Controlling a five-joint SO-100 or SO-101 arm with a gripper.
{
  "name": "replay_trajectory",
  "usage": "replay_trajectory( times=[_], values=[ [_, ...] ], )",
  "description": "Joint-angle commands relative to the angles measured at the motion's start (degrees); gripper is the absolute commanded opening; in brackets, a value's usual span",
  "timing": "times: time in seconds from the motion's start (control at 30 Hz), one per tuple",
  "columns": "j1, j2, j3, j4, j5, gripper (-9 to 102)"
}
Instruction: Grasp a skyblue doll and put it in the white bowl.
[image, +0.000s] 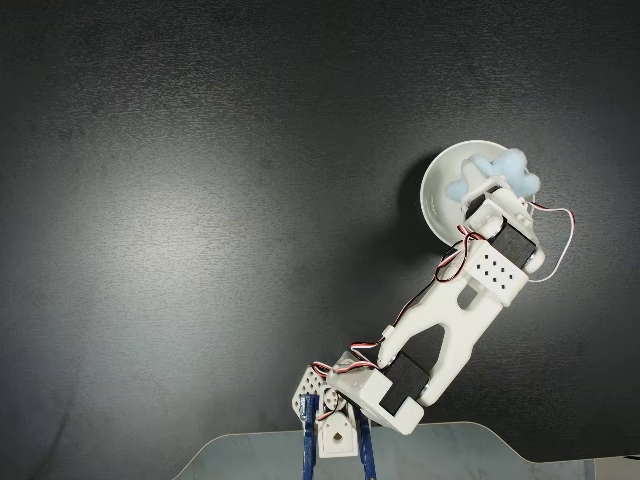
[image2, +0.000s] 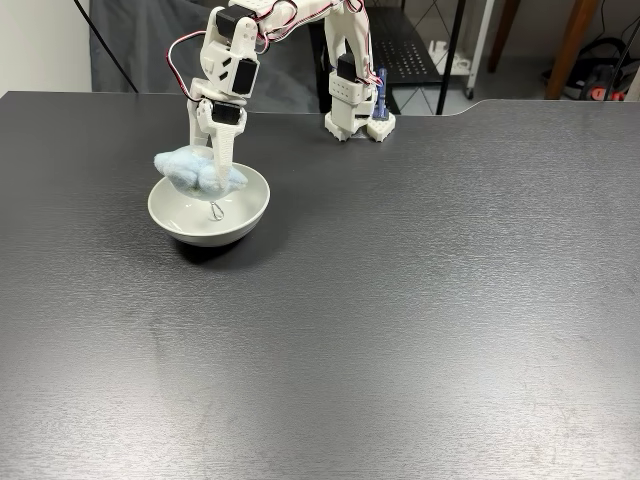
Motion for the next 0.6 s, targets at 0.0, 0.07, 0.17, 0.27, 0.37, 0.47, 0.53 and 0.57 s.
replay_trajectory(
  times=[0.0, 0.07, 0.17, 0.27, 0.37, 0.47, 0.53, 0.57],
  values=[
    [0.53, 1.58, -3.16, 0.09, -0.97, 43],
    [0.53, 1.85, -3.16, 0.18, -1.41, 43],
    [0.44, 2.11, -3.08, 0.26, -5.8, 43],
    [0.53, 1.67, -2.99, 0.26, -10.63, 43],
    [0.62, 1.67, -3.08, 0.18, -11.78, 43],
    [0.53, 1.76, -3.16, 0.09, -11.25, 43],
    [0.35, 1.76, -3.78, 0.09, -11.16, 43],
    [0.35, 2.02, -3.96, 0.0, -11.16, 43]
  ],
)
